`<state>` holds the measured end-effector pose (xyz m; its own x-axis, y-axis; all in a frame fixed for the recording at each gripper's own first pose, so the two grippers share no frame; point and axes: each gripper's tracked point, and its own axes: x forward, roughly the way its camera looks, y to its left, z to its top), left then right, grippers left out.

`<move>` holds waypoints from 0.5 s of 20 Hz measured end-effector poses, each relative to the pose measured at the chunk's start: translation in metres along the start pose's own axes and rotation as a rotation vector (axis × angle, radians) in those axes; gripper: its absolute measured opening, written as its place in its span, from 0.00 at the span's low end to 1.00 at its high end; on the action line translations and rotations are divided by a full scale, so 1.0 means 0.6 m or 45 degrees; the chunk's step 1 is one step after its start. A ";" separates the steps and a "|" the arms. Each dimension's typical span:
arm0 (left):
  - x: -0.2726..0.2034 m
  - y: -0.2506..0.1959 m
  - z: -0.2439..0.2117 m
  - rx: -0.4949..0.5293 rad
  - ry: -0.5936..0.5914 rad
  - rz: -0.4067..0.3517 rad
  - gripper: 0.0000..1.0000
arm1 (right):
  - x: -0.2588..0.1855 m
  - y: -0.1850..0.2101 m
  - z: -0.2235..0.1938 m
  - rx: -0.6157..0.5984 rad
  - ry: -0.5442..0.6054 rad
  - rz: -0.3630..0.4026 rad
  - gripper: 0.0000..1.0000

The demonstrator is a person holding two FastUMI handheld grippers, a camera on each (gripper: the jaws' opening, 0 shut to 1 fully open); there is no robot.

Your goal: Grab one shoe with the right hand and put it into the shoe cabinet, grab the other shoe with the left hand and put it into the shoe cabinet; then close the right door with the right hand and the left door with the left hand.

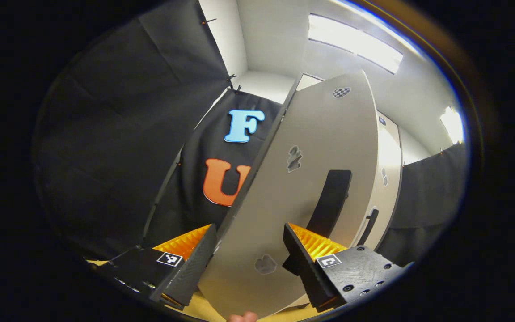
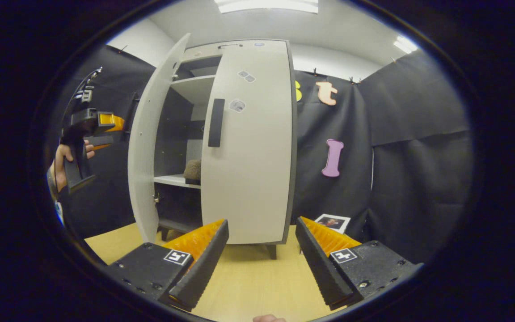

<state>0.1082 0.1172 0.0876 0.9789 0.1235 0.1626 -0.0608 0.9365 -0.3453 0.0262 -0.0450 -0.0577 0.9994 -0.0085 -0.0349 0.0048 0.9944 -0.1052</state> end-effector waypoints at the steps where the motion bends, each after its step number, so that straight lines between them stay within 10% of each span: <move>1: 0.010 -0.009 -0.001 -0.001 -0.004 -0.008 0.92 | -0.001 -0.008 0.000 0.004 0.002 -0.013 0.99; 10: -0.011 -0.078 -0.004 0.169 0.006 -0.096 0.93 | -0.005 -0.025 0.014 0.074 -0.014 -0.052 0.98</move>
<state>0.1050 0.0718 0.1003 0.9826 0.0501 0.1790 -0.0121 0.9782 -0.2074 0.0231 -0.0589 -0.0478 0.9986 -0.0482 -0.0209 0.0472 0.9977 -0.0486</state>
